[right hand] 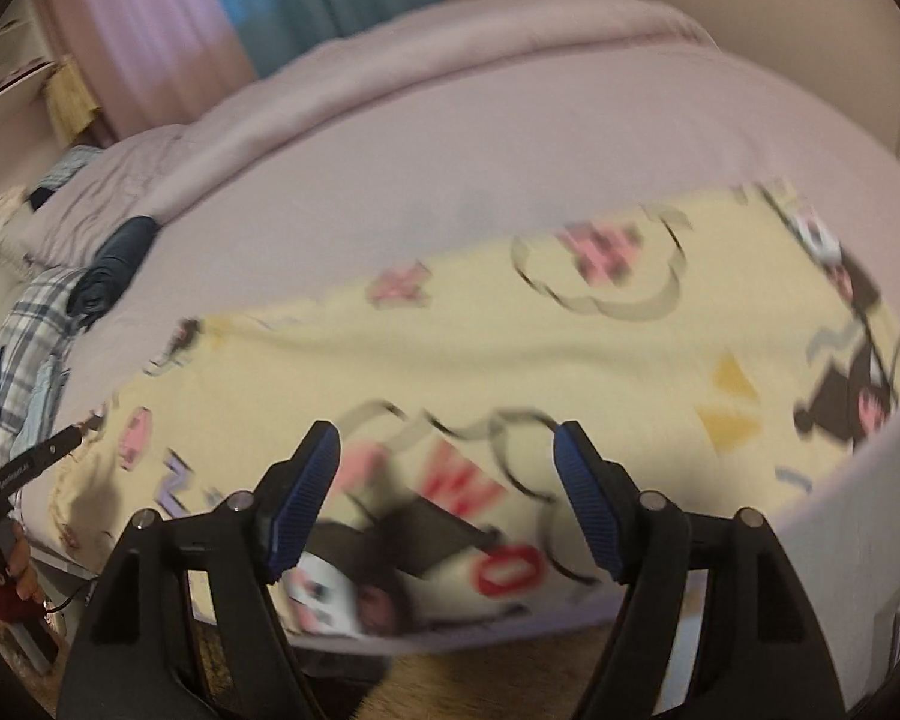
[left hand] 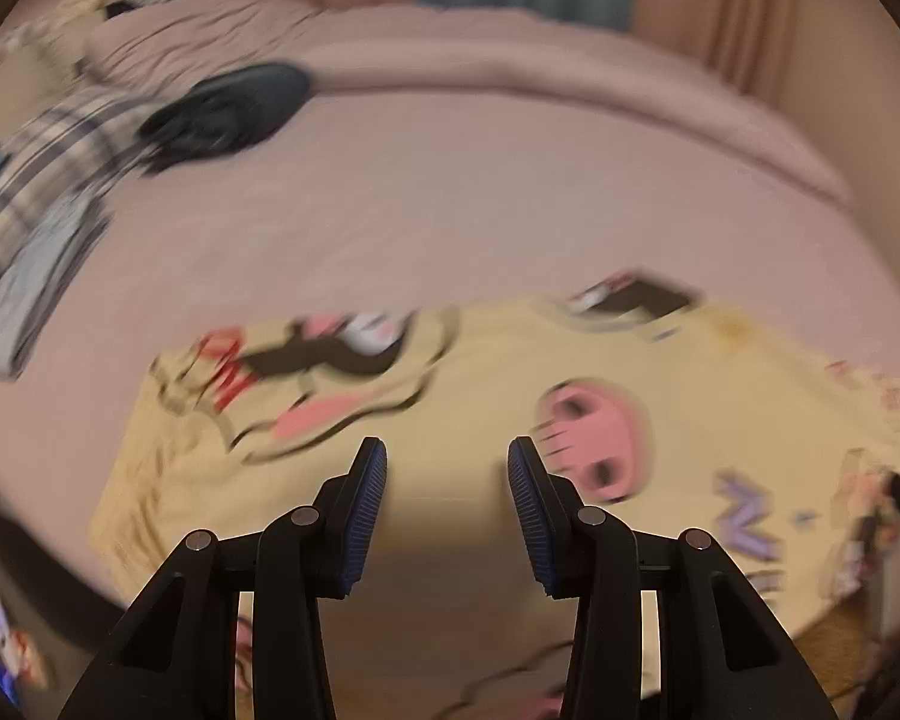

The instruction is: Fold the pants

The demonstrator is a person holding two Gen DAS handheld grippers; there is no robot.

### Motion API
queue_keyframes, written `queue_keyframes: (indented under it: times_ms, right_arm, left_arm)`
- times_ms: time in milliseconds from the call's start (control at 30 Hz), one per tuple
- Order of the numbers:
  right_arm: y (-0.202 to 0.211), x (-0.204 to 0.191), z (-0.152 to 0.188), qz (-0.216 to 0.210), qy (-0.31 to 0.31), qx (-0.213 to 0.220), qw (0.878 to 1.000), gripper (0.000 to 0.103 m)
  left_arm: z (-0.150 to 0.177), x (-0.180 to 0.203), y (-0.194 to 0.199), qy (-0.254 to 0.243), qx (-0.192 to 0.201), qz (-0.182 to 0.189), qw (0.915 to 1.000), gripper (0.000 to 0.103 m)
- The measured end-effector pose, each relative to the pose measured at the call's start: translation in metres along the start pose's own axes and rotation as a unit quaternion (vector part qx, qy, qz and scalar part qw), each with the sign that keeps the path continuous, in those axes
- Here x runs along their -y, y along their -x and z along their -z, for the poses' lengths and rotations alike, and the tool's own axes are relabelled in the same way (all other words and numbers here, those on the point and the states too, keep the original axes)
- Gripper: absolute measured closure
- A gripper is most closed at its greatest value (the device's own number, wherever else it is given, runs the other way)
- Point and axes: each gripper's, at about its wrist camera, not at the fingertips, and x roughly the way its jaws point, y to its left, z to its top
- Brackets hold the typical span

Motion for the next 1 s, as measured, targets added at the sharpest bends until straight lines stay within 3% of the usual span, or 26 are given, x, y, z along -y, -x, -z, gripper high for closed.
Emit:
queue_keyframes:
  times_ms: [67,133,233,300,500,633,700,800,867,1000]
  right_arm:
    - [0.001,0.008,0.005,0.005,0.005,0.009,1.000,0.031]
    - [0.004,0.010,0.006,0.025,0.013,0.015,0.999,0.031]
    - [0.004,0.022,0.008,0.069,0.010,0.020,0.997,0.031]
    - [0.008,0.030,0.011,0.058,0.007,0.026,0.998,0.032]
    - [0.018,0.049,0.019,0.097,0.001,0.025,0.995,0.032]
    - [0.023,0.065,0.021,0.124,-0.014,0.022,0.992,0.031]
    - [0.029,0.083,0.022,0.130,-0.035,0.027,0.991,0.031]
    - [0.041,0.112,0.019,0.119,-0.073,0.040,0.989,0.031]
    - [0.048,0.127,0.012,0.138,-0.086,0.052,0.985,0.031]
    - [0.058,0.145,-0.003,0.167,-0.089,0.071,0.979,0.031]
  left_arm:
    - [0.006,-0.009,-0.010,0.013,-0.020,-0.020,0.9995,0.059]
    - [0.012,-0.019,-0.009,0.024,-0.014,-0.011,0.9995,0.059]
    - [0.020,-0.024,-0.003,0.001,-0.002,-0.031,0.9995,0.059]
    - [0.025,-0.026,0.000,-0.016,0.003,-0.043,0.9989,0.058]
    - [0.026,-0.045,0.009,0.029,-0.013,-0.027,0.9991,0.058]
    - [0.022,-0.040,0.014,0.022,-0.028,-0.031,0.9989,0.058]
    - [0.017,-0.033,0.019,0.023,-0.034,-0.011,0.9991,0.058]
    - [-0.003,-0.011,0.035,0.034,-0.020,0.081,0.9959,0.058]
    - [-0.016,0.015,0.040,0.024,-0.016,0.124,0.9919,0.058]
    - [-0.036,0.082,0.040,-0.030,-0.011,0.162,0.9862,0.058]
